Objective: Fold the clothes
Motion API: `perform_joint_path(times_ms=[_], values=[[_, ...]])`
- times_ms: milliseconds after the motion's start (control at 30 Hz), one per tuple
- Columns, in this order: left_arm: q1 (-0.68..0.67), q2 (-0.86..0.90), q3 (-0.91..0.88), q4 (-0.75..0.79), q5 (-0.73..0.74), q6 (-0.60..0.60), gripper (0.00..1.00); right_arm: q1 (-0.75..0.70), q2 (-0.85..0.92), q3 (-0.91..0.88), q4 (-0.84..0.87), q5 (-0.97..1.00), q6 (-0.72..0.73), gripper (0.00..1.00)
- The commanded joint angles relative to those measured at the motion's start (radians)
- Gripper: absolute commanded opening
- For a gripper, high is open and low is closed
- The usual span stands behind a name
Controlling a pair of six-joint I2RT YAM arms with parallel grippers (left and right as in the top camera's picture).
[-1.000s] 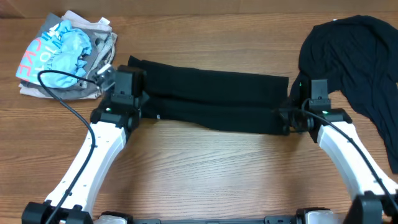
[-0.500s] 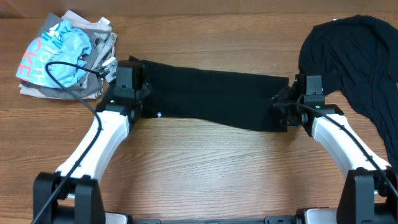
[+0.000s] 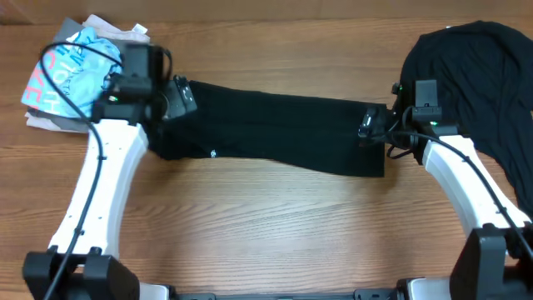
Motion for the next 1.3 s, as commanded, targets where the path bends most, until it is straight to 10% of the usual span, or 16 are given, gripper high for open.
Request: perform_joint_path(times_ms=[0,967,1267], values=[[0.018,-0.016,0.134,-0.129,0.108,0.175,1.00,-0.003,0.091,0.018,0.031,0.007,-0.111,0.85],[0.019,-0.015,0.158,-0.255,-0.024,0.206,1.00,-0.079,0.368,0.013,0.037,-0.224,-0.089,0.81],[0.019,-0.014,0.158,-0.261,-0.024,0.206,1.00,-0.079,0.370,0.013,0.051,-0.428,-0.043,0.22]])
